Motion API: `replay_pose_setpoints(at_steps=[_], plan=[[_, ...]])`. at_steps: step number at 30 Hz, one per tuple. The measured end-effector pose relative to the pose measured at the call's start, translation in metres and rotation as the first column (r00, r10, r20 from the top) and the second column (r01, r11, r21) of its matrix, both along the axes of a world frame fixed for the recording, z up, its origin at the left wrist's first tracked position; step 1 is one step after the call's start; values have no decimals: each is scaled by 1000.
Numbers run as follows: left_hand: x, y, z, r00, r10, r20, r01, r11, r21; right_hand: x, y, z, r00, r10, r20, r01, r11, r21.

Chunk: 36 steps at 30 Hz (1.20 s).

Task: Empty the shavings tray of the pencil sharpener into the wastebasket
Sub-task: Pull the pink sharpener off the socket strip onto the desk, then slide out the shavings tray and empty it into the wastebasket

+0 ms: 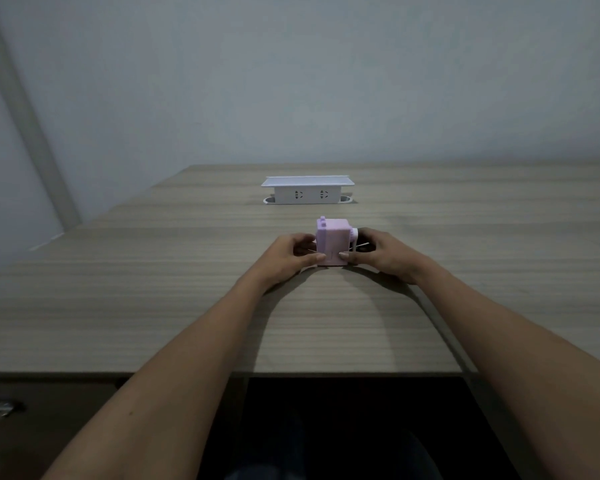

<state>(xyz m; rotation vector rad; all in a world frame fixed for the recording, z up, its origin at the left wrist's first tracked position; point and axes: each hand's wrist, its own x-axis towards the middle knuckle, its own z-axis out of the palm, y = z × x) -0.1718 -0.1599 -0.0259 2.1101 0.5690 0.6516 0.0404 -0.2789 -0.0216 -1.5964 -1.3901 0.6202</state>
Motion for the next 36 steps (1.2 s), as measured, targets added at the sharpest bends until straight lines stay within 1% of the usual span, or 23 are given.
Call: replay_pose_setpoints(at_steps=[7,10,20,27,29,31,33,36], plan=[[-8,7,1,999,23,-24,-23,1000,3,-2,-1,-2,1000,2,19,-2,1000,3],[-12,10,-1,998,63,-21,-63,998,-10,-3,-1,-2,1000,5,18,-5,1000,8],[-56,23,4,987,159,6,-158,983,-97,-6,-7,0,997,-21,-73,21,1000,6],[-80,22,33,984,181,2,-179,979,-98,-7,-13,11,995,-45,-86,44,999,-13],[-80,16,46,985,174,18,-172,980,-97,-8,-18,21,996,-77,-49,78,997,25],[-76,9,61,986,159,40,-154,983,-96,-10,-25,37,994,-94,-51,99,990,97],[-71,0,77,988,139,63,-133,987,-94,-15,-34,56,994,-91,-63,100,981,168],[-61,-12,95,989,112,95,-104,991,-81,-21,-43,79,996,-73,-60,85,970,230]])
